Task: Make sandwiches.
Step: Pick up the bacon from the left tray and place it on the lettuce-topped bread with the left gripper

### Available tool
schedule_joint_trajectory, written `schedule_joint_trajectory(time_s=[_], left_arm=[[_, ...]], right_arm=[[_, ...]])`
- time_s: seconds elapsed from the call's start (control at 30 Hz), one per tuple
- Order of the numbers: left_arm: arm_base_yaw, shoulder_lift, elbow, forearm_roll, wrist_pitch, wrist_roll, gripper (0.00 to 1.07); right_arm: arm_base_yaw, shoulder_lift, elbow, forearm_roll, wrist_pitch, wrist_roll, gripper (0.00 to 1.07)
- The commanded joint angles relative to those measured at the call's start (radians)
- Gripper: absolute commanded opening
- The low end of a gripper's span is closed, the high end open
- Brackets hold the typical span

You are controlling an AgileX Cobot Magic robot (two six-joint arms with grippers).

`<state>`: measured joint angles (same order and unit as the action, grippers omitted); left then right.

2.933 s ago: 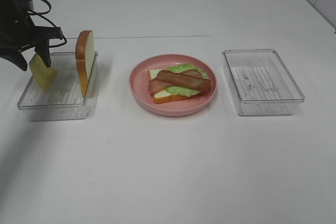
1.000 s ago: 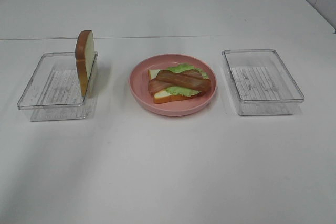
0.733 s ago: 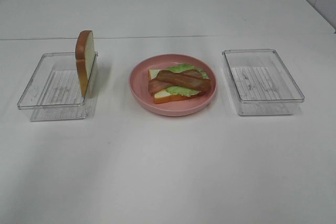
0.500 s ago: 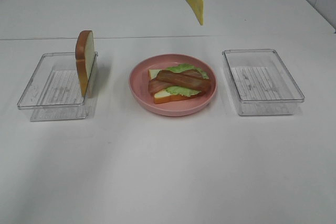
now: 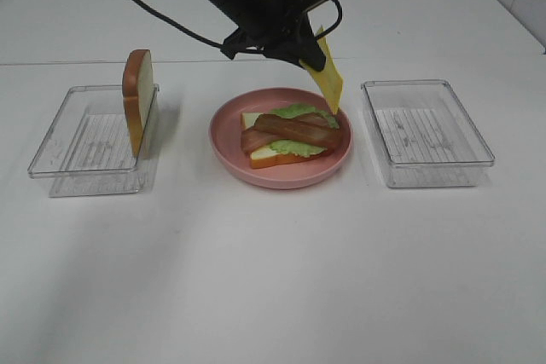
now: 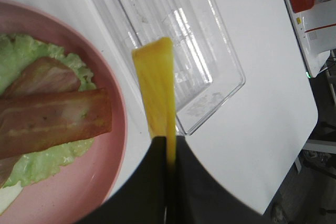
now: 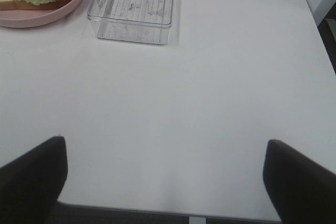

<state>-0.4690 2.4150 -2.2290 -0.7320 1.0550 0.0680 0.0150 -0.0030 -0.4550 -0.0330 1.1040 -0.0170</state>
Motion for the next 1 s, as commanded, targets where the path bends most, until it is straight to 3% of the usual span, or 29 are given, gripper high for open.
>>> schedule_joint_trajectory(time_s=[0.03,0.2,0.5,1.0], left_arm=[[-0.003,0.034,-0.004,-0.015,0.025,-0.002,0.00],[-0.003,0.080,-0.004,-0.015,0.036,-0.006,0.00],[-0.003,0.128,-0.004,0.132,0.038,-0.088,0.00],[-0.003,0.136,-0.004,0.184,-0.003,-0.088,0.00]], right_arm=[[-0.006,-0.034,0.002,0.003,-0.003,-0.006,0.99],[-0.006,-0.034,0.002,0.003,-0.003,-0.006,0.99],[-0.006,-0.034,0.002,0.003,-0.003,-0.006,0.99],[-0.006,-0.034,0.002,0.003,-0.003,-0.006,0.99]])
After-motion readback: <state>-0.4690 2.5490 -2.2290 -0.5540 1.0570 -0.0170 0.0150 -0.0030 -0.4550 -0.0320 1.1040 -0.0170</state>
